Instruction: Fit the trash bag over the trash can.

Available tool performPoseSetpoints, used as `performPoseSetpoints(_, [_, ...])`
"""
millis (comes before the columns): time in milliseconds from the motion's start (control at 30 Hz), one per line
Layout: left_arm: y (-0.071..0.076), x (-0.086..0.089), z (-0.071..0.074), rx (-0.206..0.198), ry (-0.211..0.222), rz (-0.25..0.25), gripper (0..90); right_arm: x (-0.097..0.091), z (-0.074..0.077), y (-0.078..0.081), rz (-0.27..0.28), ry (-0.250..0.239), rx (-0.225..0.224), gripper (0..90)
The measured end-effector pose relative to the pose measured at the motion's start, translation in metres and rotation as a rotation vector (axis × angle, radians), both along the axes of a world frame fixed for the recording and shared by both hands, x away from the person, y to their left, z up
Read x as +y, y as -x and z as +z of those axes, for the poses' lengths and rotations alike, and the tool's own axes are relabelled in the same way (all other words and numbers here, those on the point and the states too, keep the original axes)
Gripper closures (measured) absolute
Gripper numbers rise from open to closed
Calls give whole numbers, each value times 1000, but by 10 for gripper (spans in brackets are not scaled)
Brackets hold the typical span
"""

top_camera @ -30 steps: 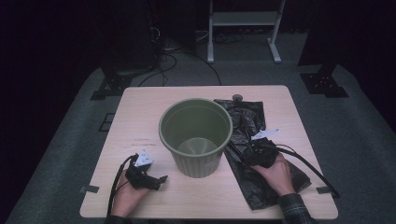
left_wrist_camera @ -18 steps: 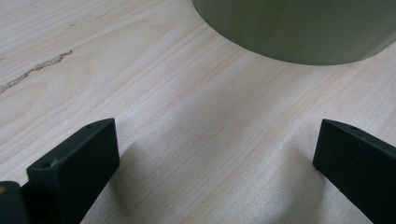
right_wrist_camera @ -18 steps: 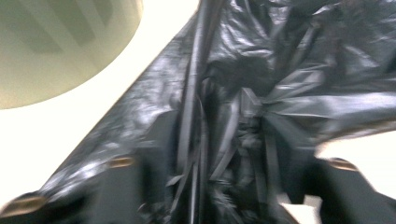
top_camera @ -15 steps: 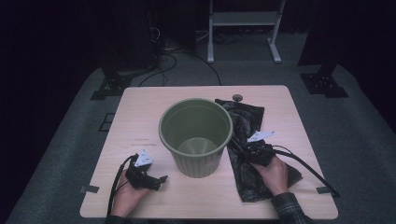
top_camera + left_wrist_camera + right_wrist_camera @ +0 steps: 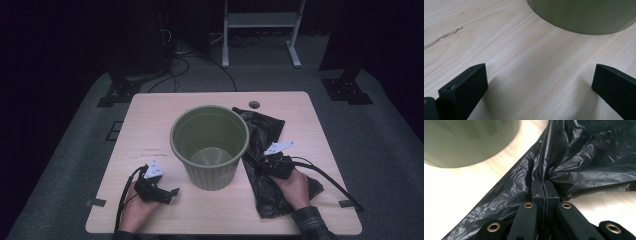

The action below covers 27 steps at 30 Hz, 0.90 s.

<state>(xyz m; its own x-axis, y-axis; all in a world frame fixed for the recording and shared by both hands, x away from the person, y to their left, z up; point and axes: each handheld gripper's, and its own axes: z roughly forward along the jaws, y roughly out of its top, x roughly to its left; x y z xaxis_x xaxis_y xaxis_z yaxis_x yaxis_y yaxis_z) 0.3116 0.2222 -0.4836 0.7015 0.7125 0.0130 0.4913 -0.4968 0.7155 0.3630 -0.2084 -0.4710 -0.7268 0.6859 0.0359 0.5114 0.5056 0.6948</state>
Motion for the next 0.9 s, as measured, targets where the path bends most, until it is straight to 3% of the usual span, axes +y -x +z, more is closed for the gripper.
performPoseSetpoints(100, [0, 0, 0, 0, 0, 0, 0, -2, 7, 3, 24, -33, 3, 898])
performPoseSetpoints(433, [0, 0, 0, 0, 0, 0, 0, -10, 49, 22, 147, -119, -40, 898])
performPoseSetpoints(700, [0, 0, 0, 0, 0, 2, 0, -27, 74, 26, 172, -212, -75, 898])
performPoseSetpoints(900, [0, 0, 0, 0, 0, 4, 0, -31, 102, 34, 220, -209, -123, 898])
